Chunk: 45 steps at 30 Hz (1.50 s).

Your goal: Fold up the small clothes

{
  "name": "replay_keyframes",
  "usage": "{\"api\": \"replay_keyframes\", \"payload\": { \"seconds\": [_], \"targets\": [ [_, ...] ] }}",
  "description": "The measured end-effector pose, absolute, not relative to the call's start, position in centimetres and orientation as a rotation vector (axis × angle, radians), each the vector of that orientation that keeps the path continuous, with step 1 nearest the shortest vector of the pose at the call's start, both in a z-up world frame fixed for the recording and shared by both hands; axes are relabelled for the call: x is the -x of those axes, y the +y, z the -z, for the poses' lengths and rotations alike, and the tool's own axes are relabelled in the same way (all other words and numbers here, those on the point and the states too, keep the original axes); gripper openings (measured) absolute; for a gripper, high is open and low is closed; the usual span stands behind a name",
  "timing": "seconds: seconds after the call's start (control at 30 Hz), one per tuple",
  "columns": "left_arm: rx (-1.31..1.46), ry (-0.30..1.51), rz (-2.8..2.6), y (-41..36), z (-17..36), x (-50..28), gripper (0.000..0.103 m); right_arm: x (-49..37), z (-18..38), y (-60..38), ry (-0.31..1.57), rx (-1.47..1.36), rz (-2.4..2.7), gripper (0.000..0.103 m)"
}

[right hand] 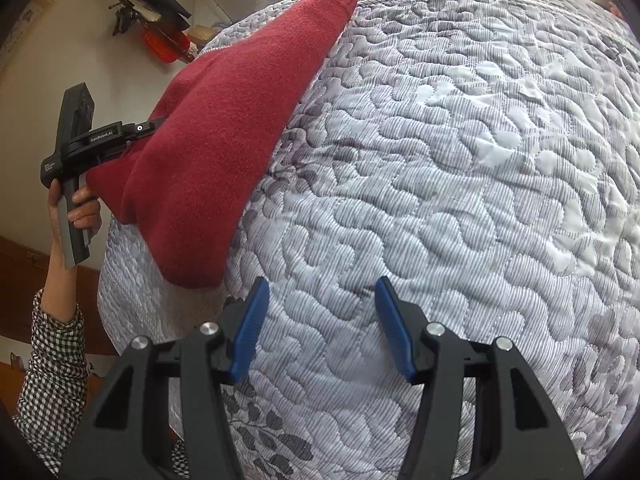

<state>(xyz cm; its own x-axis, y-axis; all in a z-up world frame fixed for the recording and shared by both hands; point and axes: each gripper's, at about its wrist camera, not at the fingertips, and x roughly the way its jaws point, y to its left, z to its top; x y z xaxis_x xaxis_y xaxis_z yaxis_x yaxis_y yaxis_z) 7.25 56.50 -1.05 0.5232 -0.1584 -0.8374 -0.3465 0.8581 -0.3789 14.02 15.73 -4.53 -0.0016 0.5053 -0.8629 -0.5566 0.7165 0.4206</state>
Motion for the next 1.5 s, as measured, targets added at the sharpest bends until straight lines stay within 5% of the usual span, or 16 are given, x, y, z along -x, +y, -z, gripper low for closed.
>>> {"api": "replay_keyframes", "payload": {
  "seconds": [0.2,0.53,0.63,0.7,0.93,1.23,1.4,1.5],
  "targets": [
    [0.435,0.982,-0.13,55.1,-2.6,-3.1,0.055,-13.9,4.5,18.2,1.33,0.009,-0.857,0.057],
    [0.386,1.023,-0.133,52.8,-0.9,-0.9,0.048,-13.1,5.6,25.5,1.446,-0.142,-0.967,0.065],
    [0.42,1.024,-0.135,52.8,-0.2,-0.4,0.022,-13.0,6.4,27.2,1.477,-0.142,-0.955,0.038],
    [0.428,1.013,-0.118,52.7,-0.3,-0.2,0.016,-13.1,6.2,27.4,1.473,-0.137,-0.948,0.023],
    [0.41,1.037,-0.068,51.4,1.3,-0.3,0.013,-12.8,4.2,24.5,1.408,-0.102,-0.917,0.018],
    [0.422,1.085,-0.059,52.1,3.3,-0.2,0.019,-12.3,7.3,25.1,1.439,0.017,-0.89,0.022],
    [0.393,1.021,-0.045,53.0,-0.5,0.0,0.055,-12.0,4.4,26.1,1.383,0.049,-0.93,0.053],
    [0.441,0.976,-0.051,54.9,-2.4,-1.2,0.056,-13.5,2.5,25.7,1.33,0.031,-0.927,0.054]
  ]
}}
